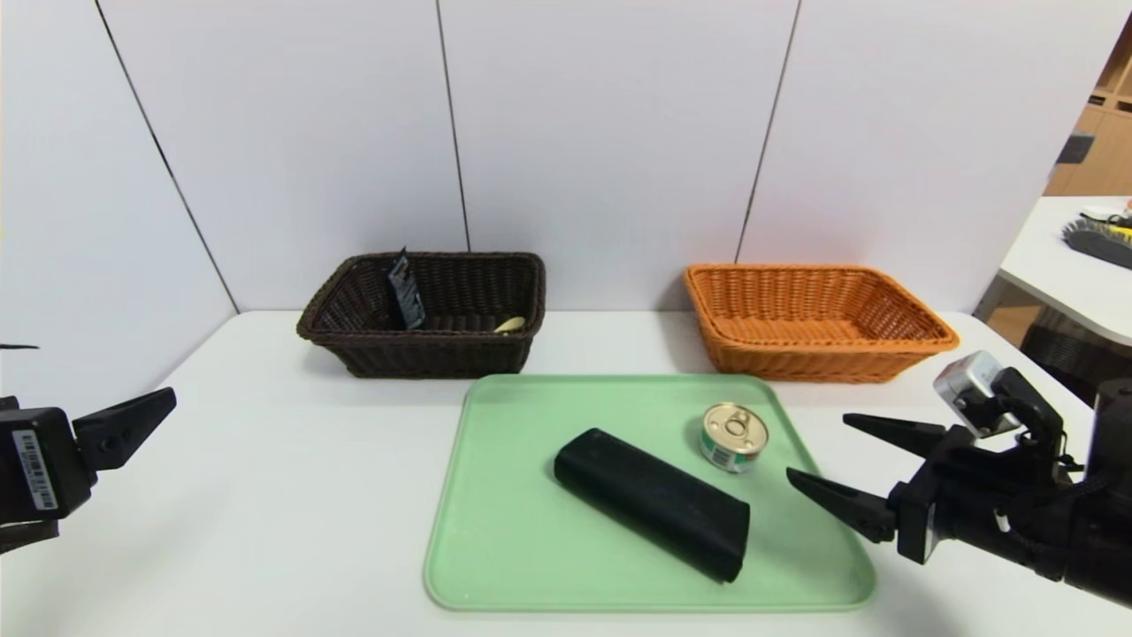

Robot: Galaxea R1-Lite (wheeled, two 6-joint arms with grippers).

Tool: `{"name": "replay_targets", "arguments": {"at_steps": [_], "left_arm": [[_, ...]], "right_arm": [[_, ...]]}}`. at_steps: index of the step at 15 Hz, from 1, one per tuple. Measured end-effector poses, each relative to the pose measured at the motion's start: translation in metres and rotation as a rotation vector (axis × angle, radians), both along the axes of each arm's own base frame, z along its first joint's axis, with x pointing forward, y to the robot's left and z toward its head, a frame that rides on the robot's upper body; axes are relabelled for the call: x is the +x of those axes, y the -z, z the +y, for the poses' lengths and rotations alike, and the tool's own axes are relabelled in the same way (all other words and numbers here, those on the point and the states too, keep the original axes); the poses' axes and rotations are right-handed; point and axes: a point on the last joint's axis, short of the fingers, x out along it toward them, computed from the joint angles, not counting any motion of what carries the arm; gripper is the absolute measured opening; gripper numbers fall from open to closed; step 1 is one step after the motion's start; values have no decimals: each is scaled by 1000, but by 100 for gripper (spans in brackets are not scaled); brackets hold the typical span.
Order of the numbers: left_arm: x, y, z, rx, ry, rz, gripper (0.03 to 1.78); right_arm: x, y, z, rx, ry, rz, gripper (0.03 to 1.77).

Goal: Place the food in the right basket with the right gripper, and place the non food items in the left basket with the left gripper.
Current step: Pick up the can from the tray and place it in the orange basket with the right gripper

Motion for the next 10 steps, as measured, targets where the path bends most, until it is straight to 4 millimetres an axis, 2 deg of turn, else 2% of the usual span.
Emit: {"name": "replay_targets", "arguments": {"at_steps": [4, 10], "left_arm": [[-2, -1, 1, -3, 4, -8, 169], [-5, -2, 1, -9, 14, -16, 169]], "right_arm": [[12, 10, 10, -24, -43, -12, 170], [18, 19, 18, -74, -73, -62, 170]]}}
